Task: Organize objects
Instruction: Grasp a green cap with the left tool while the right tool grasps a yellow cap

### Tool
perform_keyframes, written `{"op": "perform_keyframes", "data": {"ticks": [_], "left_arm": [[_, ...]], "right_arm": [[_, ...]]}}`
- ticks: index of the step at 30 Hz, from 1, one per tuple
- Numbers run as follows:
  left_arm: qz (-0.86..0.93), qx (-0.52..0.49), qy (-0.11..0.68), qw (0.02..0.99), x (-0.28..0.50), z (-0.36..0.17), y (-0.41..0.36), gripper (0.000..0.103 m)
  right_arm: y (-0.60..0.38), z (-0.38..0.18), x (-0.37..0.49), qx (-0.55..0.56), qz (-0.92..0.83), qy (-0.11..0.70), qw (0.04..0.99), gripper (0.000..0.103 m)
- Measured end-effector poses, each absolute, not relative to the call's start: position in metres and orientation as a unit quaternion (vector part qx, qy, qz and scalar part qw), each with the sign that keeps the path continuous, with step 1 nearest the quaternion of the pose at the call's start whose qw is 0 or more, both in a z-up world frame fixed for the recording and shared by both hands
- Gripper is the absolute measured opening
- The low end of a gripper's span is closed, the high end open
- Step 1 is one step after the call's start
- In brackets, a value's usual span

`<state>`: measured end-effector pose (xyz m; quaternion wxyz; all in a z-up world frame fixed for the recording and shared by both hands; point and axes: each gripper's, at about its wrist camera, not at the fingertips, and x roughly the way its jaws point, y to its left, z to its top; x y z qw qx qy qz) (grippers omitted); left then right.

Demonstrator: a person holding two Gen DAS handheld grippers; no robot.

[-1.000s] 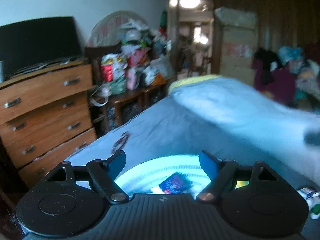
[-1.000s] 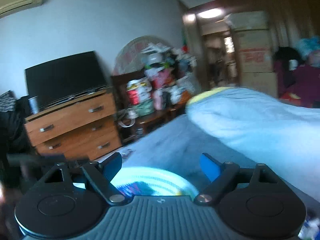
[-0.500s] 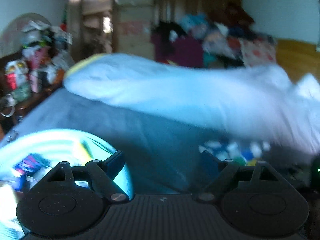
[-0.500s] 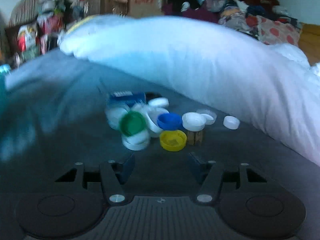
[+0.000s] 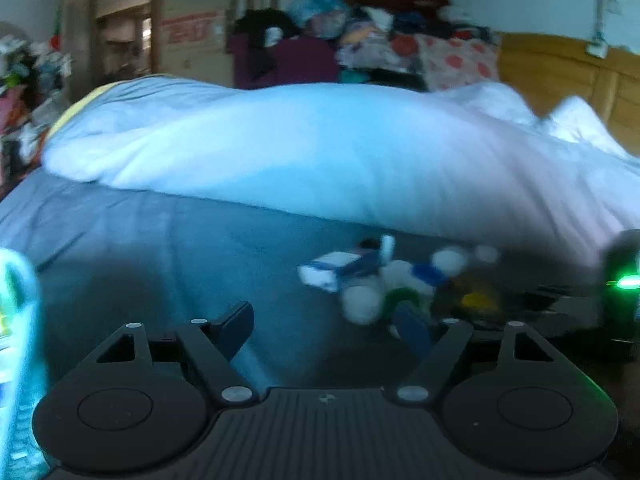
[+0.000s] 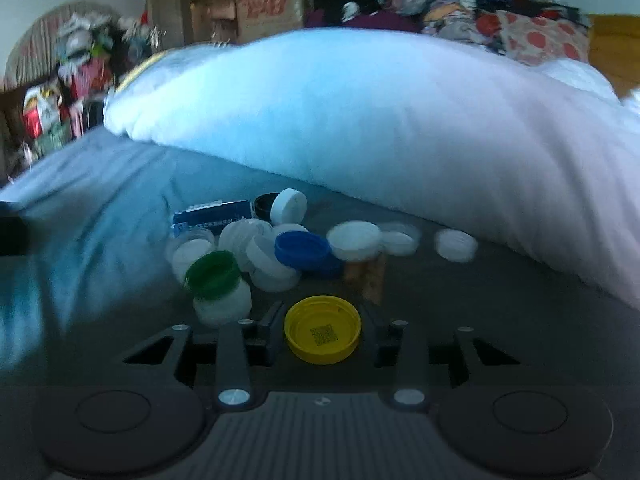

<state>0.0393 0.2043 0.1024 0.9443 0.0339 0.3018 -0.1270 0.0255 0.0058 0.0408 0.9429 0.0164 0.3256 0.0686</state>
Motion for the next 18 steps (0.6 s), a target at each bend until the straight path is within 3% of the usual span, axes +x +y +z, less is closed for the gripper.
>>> {"op": "perform_keyframes", "data": {"ticks": [2,8,18], "left_arm": [[-0.145,0.052,0.295,0.943,0.049,0.086,0.185,0.076],[-0.166,0.034,0.325,0.93,0.092,0.039,0.148,0.057],[-0.157,0.039,0.335,0.928,0.111,0.018,0.125,0.06]], "right_arm": [[-0.006,0.044,-0.006,0.032,0.06,0.324,0.943,0.042],[-0.032,0.032,-0.047,0.062,0.049,0.324,0.943,0.042],[-0.042,0.029,-0.036,0.086,0.06,0.322,0.941,0.042]]}}
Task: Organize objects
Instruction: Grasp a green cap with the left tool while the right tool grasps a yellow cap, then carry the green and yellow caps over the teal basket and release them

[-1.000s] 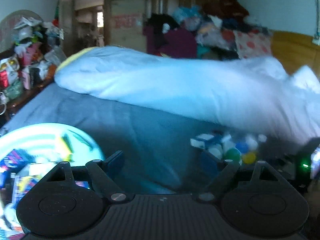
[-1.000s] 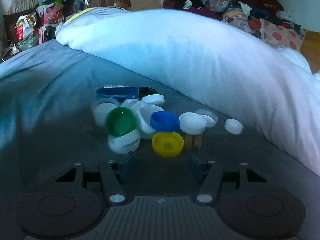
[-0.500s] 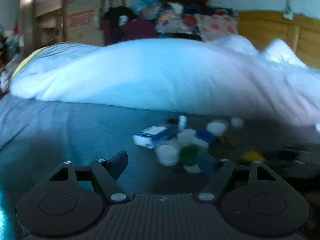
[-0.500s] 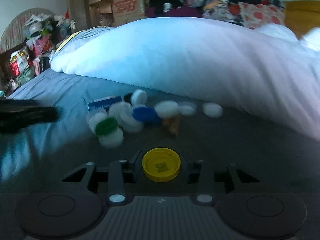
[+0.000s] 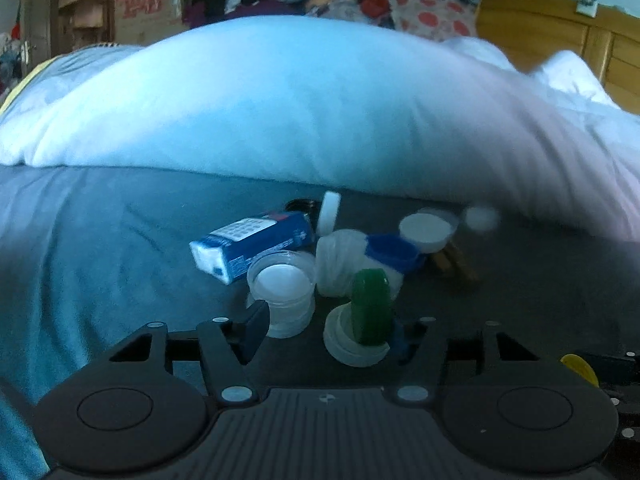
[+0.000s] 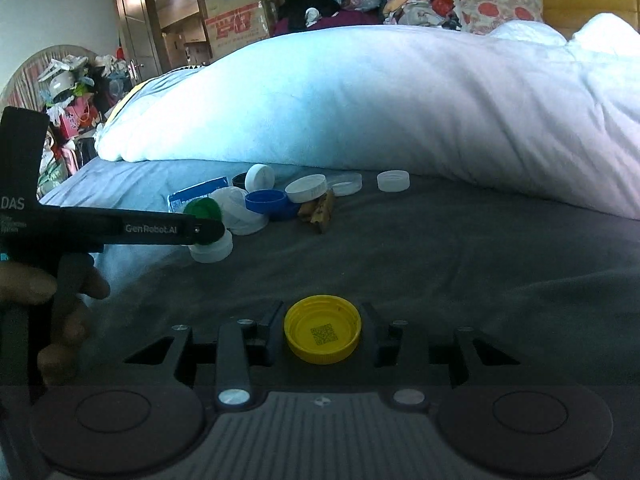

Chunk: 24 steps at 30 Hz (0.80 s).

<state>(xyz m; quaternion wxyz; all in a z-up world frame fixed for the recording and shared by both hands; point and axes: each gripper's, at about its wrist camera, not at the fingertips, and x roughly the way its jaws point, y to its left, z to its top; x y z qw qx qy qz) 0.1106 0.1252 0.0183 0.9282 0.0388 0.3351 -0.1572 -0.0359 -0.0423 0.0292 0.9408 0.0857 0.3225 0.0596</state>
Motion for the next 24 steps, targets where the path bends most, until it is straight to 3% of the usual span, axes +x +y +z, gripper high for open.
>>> {"op": "perform_keyframes", "data": {"ticks": [5,8,10,12,14,20,24], "left_arm": [[-0.161,0.064,0.326,0.929,0.099,0.016,0.114,0.049],[-0.163,0.076,0.313,0.933,0.092,0.02,0.108,0.048],[-0.166,0.09,0.303,0.934,0.09,0.021,0.102,0.04],[-0.168,0.097,0.302,0.934,0.09,0.02,0.099,0.022],[-0.165,0.099,0.298,0.935,0.09,0.019,0.098,0.014],[-0.153,0.097,0.296,0.938,0.089,0.023,0.102,0.013],[-0.131,0.082,0.282,0.947,0.08,0.055,0.116,0.013]], "right_arm": [[-0.043,0.029,-0.035,0.09,0.06,0.322,0.941,0.042],[-0.044,0.029,-0.035,0.09,0.061,0.322,0.94,0.042],[-0.045,0.029,-0.035,0.092,0.061,0.322,0.94,0.042],[-0.046,0.03,-0.035,0.094,0.062,0.323,0.94,0.042],[-0.047,0.03,-0.033,0.094,0.063,0.323,0.94,0.042],[-0.049,0.031,-0.032,0.097,0.064,0.319,0.941,0.042],[-0.046,0.043,-0.035,0.085,0.062,0.298,0.949,0.042]]}}
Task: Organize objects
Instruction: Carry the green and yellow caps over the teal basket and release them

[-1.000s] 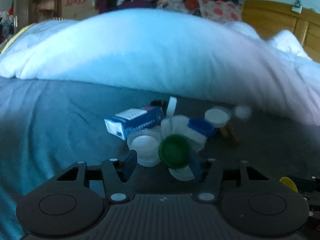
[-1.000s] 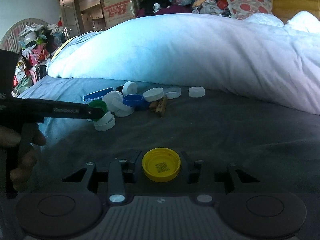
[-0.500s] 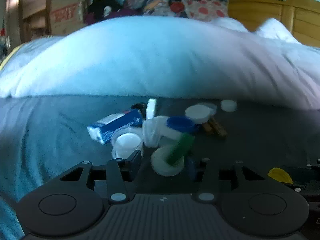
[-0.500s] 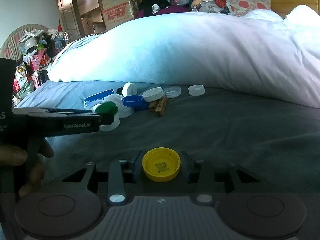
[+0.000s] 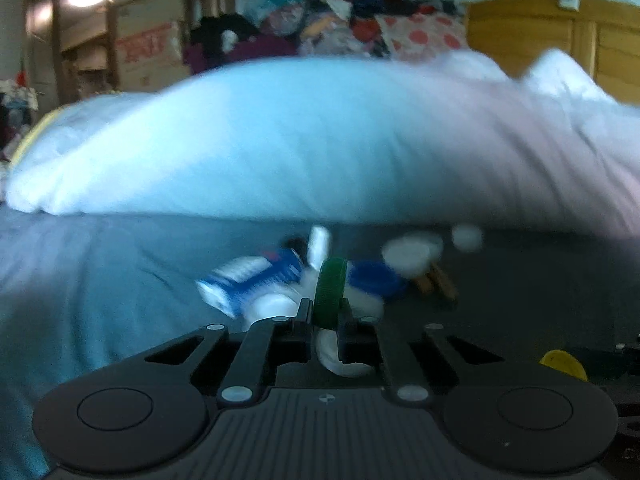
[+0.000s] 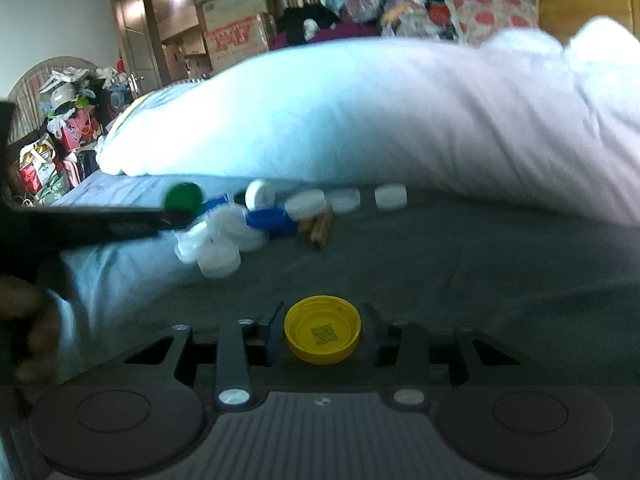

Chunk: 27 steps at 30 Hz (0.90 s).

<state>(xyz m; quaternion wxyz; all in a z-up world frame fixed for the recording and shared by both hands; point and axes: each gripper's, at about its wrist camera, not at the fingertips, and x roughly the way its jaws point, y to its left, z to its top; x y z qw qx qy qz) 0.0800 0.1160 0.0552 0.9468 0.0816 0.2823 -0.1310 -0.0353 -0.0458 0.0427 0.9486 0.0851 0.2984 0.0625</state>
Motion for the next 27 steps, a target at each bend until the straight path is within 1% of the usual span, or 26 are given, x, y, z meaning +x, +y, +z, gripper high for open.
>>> {"op": "perform_keyframes", "data": {"ticks": [5,9,12,15,18,23,27], "left_arm": [[-0.071,0.045,0.25,0.965,0.047,0.127,0.175,0.013],[0.007,0.031,0.228,0.973,0.01,0.179,0.247,0.013],[0.077,0.024,0.227,0.97,-0.019,0.207,0.307,0.013],[0.147,0.003,0.247,0.958,-0.041,0.225,0.373,0.013],[0.204,-0.007,0.257,0.945,-0.057,0.236,0.429,0.013],[0.25,-0.028,0.281,0.926,-0.07,0.253,0.495,0.013],[0.258,-0.049,0.297,0.918,-0.079,0.252,0.521,0.013]], "right_arm": [[-0.015,0.093,-0.037,0.065,0.111,0.254,0.959,0.042],[0.044,0.158,-0.032,0.057,0.199,0.214,0.955,0.042],[0.103,0.205,-0.027,0.056,0.276,0.204,0.938,0.042],[0.166,0.243,-0.024,0.044,0.342,0.206,0.916,0.042],[0.227,0.269,-0.02,0.03,0.389,0.217,0.895,0.042],[0.311,0.284,-0.008,0.006,0.416,0.268,0.869,0.042],[0.347,0.284,-0.002,-0.006,0.415,0.294,0.861,0.042]]}}
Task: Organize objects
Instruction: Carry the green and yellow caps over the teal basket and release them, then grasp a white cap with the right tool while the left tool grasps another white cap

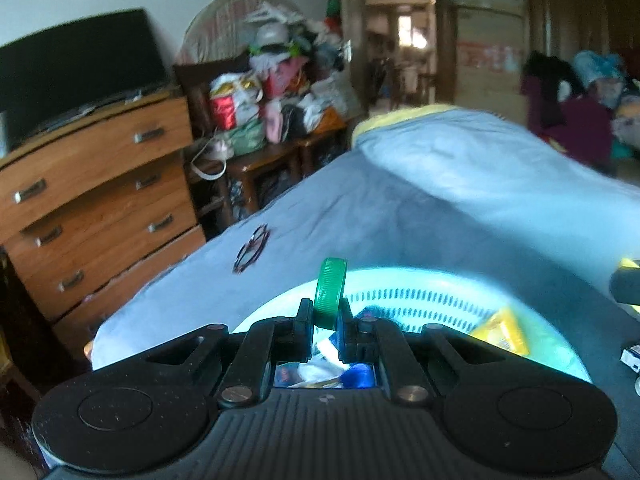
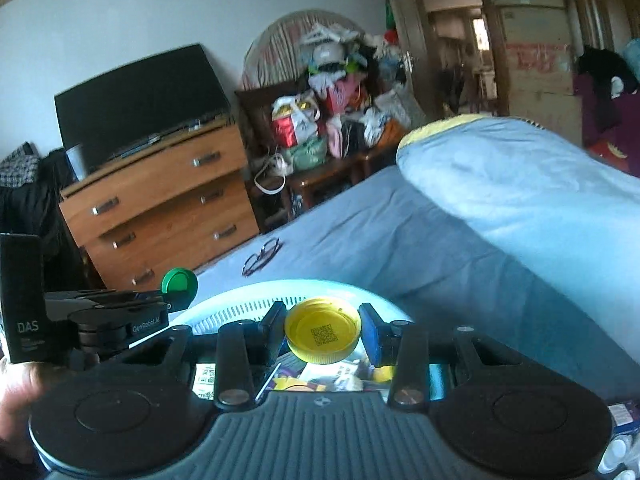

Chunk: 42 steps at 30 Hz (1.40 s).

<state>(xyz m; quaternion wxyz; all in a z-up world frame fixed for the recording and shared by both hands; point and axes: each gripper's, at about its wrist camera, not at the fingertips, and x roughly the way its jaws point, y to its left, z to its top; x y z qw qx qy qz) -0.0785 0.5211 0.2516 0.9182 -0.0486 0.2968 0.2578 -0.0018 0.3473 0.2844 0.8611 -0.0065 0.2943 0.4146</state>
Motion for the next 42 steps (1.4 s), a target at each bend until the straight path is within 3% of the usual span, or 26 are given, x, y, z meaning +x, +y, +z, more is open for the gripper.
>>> {"op": "perform_keyframes", "data": {"ticks": [10,11,12,13,14,15,24,29,31,33,36,42], "left_arm": [[0.247,-0.069,0.311,0.915,-0.079,0.233,0.54,0.013],[0.247,-0.069,0.31,0.916,-0.078,0.232,0.54,0.016],[0.248,-0.068,0.302,0.918,-0.08,0.233,0.541,0.033],[0.248,-0.067,0.295,0.92,-0.081,0.232,0.54,0.05],[0.255,-0.062,0.288,0.921,-0.083,0.233,0.538,0.087],[0.262,-0.052,0.274,0.924,-0.086,0.234,0.537,0.103],[0.256,-0.043,0.263,0.929,-0.087,0.239,0.532,0.103],[0.216,-0.063,0.23,0.947,-0.091,0.241,0.507,0.103],[0.179,-0.047,0.209,0.96,-0.093,0.238,0.478,0.103],[0.131,-0.028,0.197,0.971,-0.091,0.233,0.441,0.103],[0.045,-0.018,0.193,0.98,-0.084,0.219,0.381,0.103],[-0.056,0.01,0.245,0.968,-0.051,0.162,0.288,0.101]], "right_arm": [[0.395,0.276,-0.013,-0.035,0.412,0.308,0.857,0.043],[0.394,0.276,-0.015,-0.038,0.413,0.308,0.856,0.051],[0.394,0.275,-0.019,-0.033,0.416,0.298,0.859,0.081],[0.391,0.276,-0.023,-0.023,0.424,0.284,0.86,0.101],[0.391,0.276,-0.026,-0.02,0.433,0.271,0.859,0.103],[0.391,0.277,-0.029,-0.029,0.434,0.265,0.861,0.102],[0.366,0.279,-0.038,0.003,0.43,0.253,0.867,0.102],[0.289,0.256,-0.056,0.041,0.387,0.226,0.893,0.101],[0.236,0.221,-0.07,0.04,0.334,0.226,0.914,0.097],[0.189,0.182,-0.079,0.027,0.268,0.246,0.931,0.074],[0.126,0.123,-0.079,0.003,0.179,0.305,0.935,0.056],[0.072,0.073,-0.032,0.0,0.132,0.333,0.934,0.055]]}}
